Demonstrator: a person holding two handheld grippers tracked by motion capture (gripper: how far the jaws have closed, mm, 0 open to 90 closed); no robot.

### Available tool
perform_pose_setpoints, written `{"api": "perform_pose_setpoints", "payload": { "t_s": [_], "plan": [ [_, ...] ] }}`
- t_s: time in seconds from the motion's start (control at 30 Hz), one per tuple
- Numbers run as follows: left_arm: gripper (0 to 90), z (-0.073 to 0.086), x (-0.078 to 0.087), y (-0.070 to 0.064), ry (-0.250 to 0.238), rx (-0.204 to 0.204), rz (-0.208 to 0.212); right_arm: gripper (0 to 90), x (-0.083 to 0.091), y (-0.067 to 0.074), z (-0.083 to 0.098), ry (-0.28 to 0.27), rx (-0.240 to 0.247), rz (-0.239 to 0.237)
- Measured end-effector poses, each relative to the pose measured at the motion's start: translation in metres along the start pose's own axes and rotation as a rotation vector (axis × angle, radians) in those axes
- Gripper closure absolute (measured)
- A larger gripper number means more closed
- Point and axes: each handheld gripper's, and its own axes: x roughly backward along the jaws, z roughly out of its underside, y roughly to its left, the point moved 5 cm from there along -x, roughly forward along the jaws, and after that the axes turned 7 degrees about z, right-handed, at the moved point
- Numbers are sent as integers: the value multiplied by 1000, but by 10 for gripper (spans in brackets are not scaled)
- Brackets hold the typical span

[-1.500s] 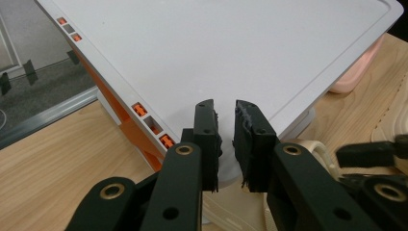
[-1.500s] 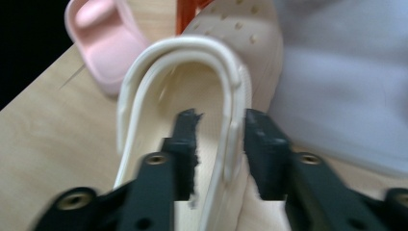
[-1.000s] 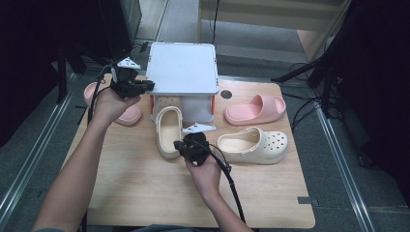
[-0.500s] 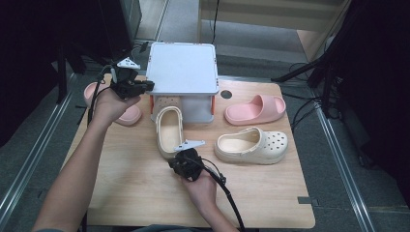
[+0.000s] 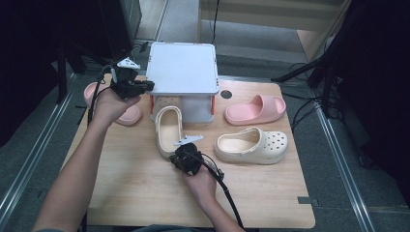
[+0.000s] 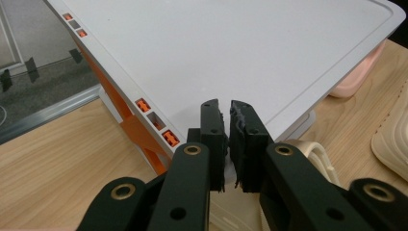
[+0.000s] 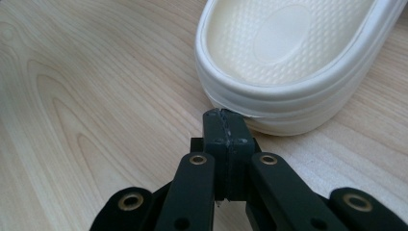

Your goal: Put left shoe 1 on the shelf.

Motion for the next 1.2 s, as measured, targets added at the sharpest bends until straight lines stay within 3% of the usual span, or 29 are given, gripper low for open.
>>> {"api": "perform_pose_setpoints", "payload": {
  "t_s": [0.27, 0.43, 0.57, 0.93, 1.0, 1.2],
  "plan": [
    [839, 0, 0, 0, 2, 1, 1, 900, 1, -1, -13, -22, -7, 13],
    [852, -1, 0, -1, 4, 21, -2, 900, -2, -10, -30, -34, -10, 33],
    [853, -1, 0, 0, 6, 22, 2, 900, -12, -18, -41, -29, 8, 70],
    [852, 0, 0, 0, 5, 24, 12, 900, -41, -32, -73, -35, -16, 65],
    [852, 0, 0, 0, 5, 24, 13, 900, -46, -33, -79, -29, 7, 100],
    [852, -1, 0, 0, 7, 29, 12, 900, -58, -37, -94, -45, 12, 120]
  ]
}}
